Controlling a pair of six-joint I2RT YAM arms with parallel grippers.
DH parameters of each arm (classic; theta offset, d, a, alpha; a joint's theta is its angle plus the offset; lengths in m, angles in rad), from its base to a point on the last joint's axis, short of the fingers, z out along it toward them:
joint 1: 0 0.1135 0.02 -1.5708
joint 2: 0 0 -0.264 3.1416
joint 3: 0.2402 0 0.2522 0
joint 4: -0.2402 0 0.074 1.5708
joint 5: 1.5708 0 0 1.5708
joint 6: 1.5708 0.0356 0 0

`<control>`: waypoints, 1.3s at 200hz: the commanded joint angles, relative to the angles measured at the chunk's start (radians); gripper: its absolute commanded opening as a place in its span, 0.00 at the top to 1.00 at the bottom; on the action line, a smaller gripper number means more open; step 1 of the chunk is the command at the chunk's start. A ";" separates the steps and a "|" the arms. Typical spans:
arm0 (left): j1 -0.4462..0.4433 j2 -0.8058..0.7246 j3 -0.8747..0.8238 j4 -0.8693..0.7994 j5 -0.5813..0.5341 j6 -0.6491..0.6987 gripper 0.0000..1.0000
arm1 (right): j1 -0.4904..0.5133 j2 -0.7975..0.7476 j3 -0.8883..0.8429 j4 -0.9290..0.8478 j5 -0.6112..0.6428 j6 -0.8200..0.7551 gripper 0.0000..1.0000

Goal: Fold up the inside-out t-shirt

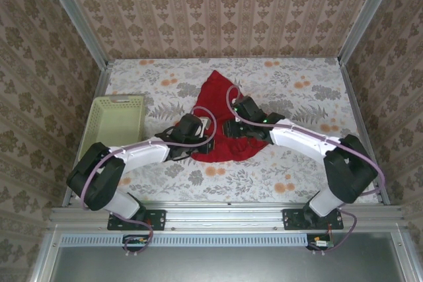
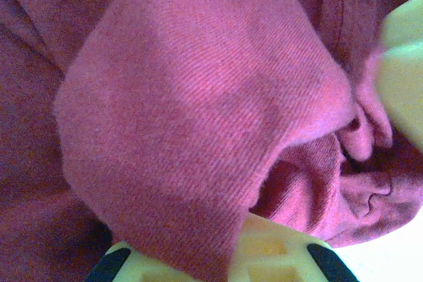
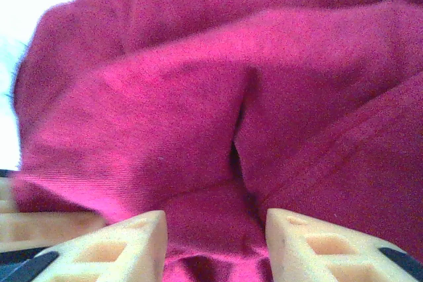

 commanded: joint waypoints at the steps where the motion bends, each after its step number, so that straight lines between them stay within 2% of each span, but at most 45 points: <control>1: 0.021 0.018 0.004 0.045 0.041 -0.005 0.88 | 0.005 0.061 0.039 0.001 -0.015 -0.028 0.51; 25: 0.034 0.020 0.006 0.051 0.051 -0.007 0.88 | 0.005 0.111 0.068 -0.011 0.006 -0.043 0.51; 32: 0.037 0.022 0.007 0.051 0.051 -0.004 0.89 | 0.005 0.121 0.080 -0.028 0.029 -0.044 0.53; 57: 0.045 0.033 0.021 0.028 0.057 0.013 0.88 | -0.010 0.120 0.116 -0.079 0.096 -0.039 0.73; 87: 0.055 0.043 0.030 -0.010 0.065 0.051 0.89 | -0.021 0.106 0.136 -0.094 0.106 -0.045 1.00; 109: 0.071 0.037 0.037 -0.028 0.064 0.069 0.87 | -0.023 0.088 0.145 -0.119 0.096 -0.035 1.00; 131: 0.088 0.034 0.042 -0.039 0.061 0.084 0.86 | -0.016 0.022 0.110 -0.096 0.029 -0.026 1.00; 149: 0.094 0.038 0.043 -0.031 0.072 0.085 0.86 | -0.005 0.006 0.092 -0.091 -0.001 -0.037 0.75; 157: 0.094 0.041 0.043 -0.027 0.075 0.083 0.86 | -0.003 0.010 0.082 -0.079 -0.011 -0.039 0.67; 208: 0.094 0.043 0.040 -0.014 0.089 0.073 0.86 | 0.047 0.097 0.124 -0.064 -0.015 -0.060 0.43; 248: 0.095 0.050 0.038 0.003 0.100 0.064 0.86 | 0.054 0.170 0.179 -0.133 0.107 -0.075 0.42; 253: 0.094 0.051 0.036 0.005 0.101 0.064 0.86 | 0.053 0.173 0.184 -0.139 0.138 -0.075 0.45; 260: 0.094 0.054 0.037 0.008 0.103 0.064 0.86 | 0.051 0.177 0.189 -0.144 0.160 -0.075 0.56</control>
